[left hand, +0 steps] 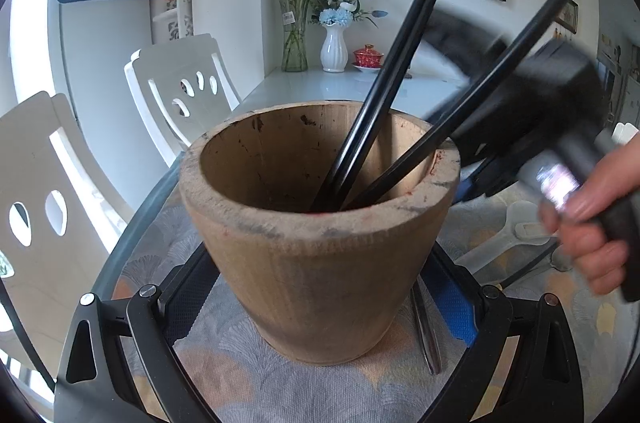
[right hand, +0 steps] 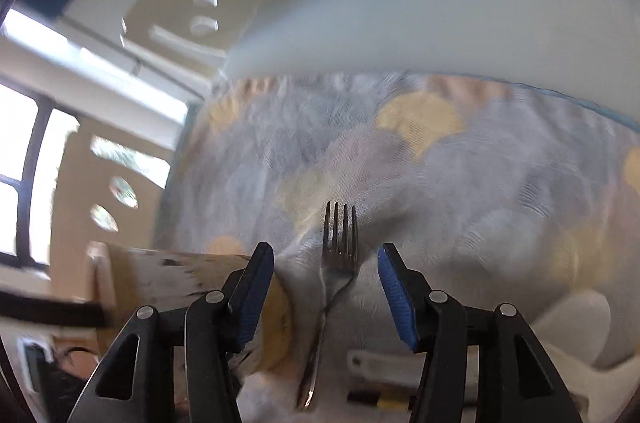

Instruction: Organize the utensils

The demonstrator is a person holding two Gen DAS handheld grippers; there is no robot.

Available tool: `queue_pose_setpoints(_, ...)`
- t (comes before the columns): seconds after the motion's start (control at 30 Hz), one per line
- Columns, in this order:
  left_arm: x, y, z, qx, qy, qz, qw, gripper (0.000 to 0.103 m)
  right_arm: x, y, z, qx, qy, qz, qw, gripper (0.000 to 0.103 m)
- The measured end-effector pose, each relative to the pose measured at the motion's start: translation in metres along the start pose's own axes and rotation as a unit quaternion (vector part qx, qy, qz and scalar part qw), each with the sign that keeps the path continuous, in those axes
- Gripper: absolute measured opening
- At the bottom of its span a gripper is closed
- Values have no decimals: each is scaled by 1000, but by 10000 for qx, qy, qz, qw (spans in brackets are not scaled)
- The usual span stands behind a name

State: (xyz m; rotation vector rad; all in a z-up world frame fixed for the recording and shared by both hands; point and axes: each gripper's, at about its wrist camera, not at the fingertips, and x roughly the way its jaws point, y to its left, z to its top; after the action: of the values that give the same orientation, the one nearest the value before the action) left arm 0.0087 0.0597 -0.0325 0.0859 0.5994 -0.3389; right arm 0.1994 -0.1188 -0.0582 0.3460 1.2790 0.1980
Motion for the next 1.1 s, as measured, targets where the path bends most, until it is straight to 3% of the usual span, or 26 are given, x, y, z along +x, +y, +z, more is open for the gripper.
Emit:
queue_pose_setpoints(0.07,2,0,0,-13,48,-35,10000,97,15,-1,1,-66,135,-244,9996,51)
queue_pose_setpoints(0.13,5,0,0,-14,102,-38,9999,97,12,1,-1,-258,-144,-269,9992,23)
queue_pose_setpoints(0.17,6,0,0,-13,128,-39,9999,97,15,2,-3,-385,-70,-392,9985,15)
queue_pose_setpoints(0.3,9,1,1,-32,211,-64,9998,97,6,-2,-14,-541,-280,-191,9980,7)
queue_pose_setpoints(0.5,8,1,1,-19,203,-45,9998,97,-20,-17,-32,-414,-505,147,9978,2)
queue_pose_setpoints(0.73,7,-1,1,12,185,-1,9998,97,-53,-17,-50,-283,-854,229,9957,2)
queue_pose_setpoints(1.1,7,-2,1,39,202,4,9998,97,-147,0,-69,-537,-1752,9,9831,2)
